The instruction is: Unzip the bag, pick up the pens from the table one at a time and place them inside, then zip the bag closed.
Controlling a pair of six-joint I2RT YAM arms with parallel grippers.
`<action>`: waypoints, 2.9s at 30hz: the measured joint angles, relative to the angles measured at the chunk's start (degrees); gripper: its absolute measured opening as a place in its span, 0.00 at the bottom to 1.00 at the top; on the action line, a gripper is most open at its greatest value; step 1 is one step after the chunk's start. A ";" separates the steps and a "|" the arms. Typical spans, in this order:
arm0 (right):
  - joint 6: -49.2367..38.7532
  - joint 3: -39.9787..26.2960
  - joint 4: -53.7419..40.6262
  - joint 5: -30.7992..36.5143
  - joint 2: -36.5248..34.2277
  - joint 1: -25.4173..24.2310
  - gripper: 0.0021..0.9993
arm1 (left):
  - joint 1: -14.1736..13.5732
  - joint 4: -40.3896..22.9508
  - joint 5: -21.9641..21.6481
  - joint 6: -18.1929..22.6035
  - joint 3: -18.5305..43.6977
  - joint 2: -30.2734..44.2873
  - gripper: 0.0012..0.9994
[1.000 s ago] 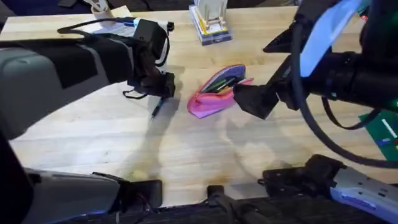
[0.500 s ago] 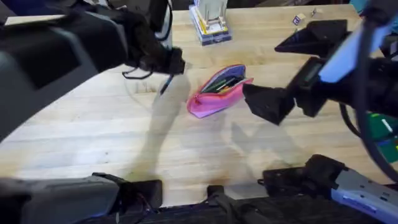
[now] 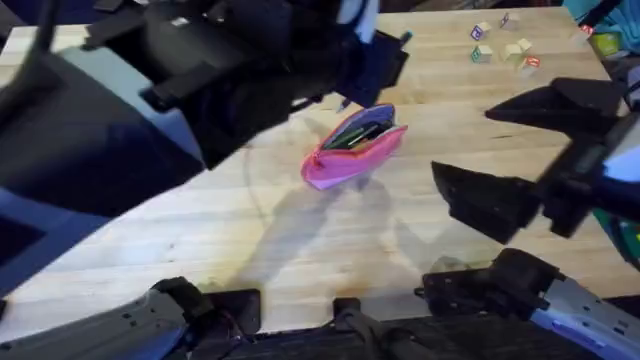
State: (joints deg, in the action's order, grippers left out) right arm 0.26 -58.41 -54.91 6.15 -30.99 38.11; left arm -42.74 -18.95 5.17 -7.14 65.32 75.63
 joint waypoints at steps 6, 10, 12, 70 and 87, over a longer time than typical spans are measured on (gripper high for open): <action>0.21 0.00 -0.90 0.00 2.50 0.00 1.00 | -3.48 2.19 0.02 -0.37 0.00 3.17 0.04; 0.21 0.00 -0.94 0.00 2.50 0.00 1.00 | -4.20 4.05 0.07 -0.45 0.00 7.63 0.04; 0.24 0.00 -0.96 0.00 2.50 0.00 1.00 | -4.22 4.25 0.13 -0.59 0.00 9.96 0.04; 0.24 0.00 -1.01 0.00 2.50 0.02 1.00 | 14.60 -40.91 -7.80 14.77 1.03 -11.67 0.99; 10.15 1.43 -0.74 -7.11 2.50 0.00 1.00 | 18.51 -43.11 -3.44 31.42 1.03 -11.67 0.99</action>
State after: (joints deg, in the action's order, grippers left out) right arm 10.40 -56.98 -55.65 -0.96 -28.49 38.11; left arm -24.23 -62.06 1.73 24.28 66.35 63.96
